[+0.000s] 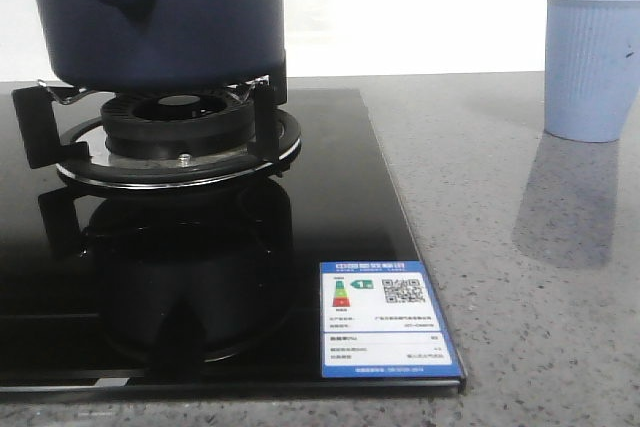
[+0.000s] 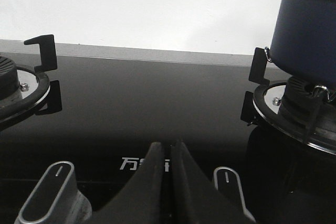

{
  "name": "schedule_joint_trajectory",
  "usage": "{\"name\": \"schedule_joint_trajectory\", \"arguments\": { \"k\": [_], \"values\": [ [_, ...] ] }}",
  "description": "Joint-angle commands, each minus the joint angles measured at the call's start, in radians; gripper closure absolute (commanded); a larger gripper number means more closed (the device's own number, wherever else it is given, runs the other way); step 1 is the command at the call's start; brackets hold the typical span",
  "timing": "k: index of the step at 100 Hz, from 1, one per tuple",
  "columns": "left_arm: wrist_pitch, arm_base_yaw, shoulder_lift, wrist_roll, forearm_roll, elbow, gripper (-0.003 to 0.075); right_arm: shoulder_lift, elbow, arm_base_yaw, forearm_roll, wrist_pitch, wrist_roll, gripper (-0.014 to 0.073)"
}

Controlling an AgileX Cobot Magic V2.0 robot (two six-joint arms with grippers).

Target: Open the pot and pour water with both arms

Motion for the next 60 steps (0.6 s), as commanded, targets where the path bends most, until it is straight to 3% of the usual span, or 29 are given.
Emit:
{"name": "schedule_joint_trajectory", "arguments": {
  "k": [1,19,39,47,60],
  "values": [
    [-0.067,0.001,-0.024,-0.009,-0.011,0.014,0.0736,0.004,-0.026,-0.001,0.021,0.033,-0.002,0.0644],
    [-0.067,0.001,-0.024,-0.009,-0.011,0.014,0.0736,0.004,-0.026,-0.001,0.042,0.054,-0.002,0.0644],
    [-0.067,0.001,-0.024,-0.009,-0.011,0.014,0.0736,0.007,-0.026,-0.001,0.254,0.12,-0.03,0.0644],
    [-0.067,0.001,-0.024,-0.009,-0.011,0.014,0.0736,0.023,-0.026,-0.001,0.415,0.098,-0.235,0.0644],
    [-0.067,0.001,-0.024,-0.009,-0.011,0.014,0.0736,0.065,-0.006,0.009,0.885,0.062,-0.712,0.0644]
  ]
}}
